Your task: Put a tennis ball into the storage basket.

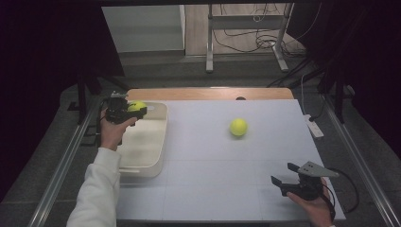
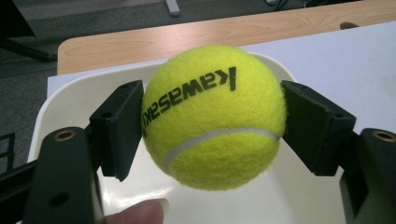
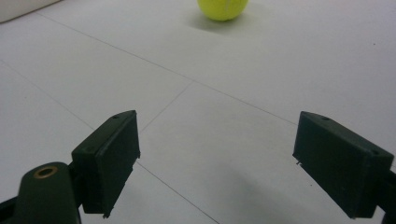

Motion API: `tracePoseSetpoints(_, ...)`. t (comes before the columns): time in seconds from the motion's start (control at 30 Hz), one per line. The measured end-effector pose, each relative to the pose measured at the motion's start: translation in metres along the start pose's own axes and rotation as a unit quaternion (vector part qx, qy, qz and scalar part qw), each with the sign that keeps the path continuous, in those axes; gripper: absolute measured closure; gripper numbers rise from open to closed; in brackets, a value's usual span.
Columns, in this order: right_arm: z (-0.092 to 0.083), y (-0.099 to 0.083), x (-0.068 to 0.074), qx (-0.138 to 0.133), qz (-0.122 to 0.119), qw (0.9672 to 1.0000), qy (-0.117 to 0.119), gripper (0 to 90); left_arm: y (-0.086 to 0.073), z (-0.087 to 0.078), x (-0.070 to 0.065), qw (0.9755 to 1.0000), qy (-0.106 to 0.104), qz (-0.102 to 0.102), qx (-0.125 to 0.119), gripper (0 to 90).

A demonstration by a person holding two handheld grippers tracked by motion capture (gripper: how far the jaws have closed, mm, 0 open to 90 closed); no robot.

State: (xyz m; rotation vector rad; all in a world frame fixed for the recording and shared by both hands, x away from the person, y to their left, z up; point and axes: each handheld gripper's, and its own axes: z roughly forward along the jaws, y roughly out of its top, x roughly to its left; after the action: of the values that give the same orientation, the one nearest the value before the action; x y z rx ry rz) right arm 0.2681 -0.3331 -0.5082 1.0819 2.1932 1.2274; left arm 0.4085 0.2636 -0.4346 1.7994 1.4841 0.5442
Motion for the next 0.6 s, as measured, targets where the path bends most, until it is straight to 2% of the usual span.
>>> tracePoseSetpoints(0.6, 0.001, 0.000, 0.000, -0.001, 0.000, 1.0000, 0.001, 14.8, -0.003, 0.013, 0.008, 0.9992, 0.023, 0.003, 0.034, 26.8)
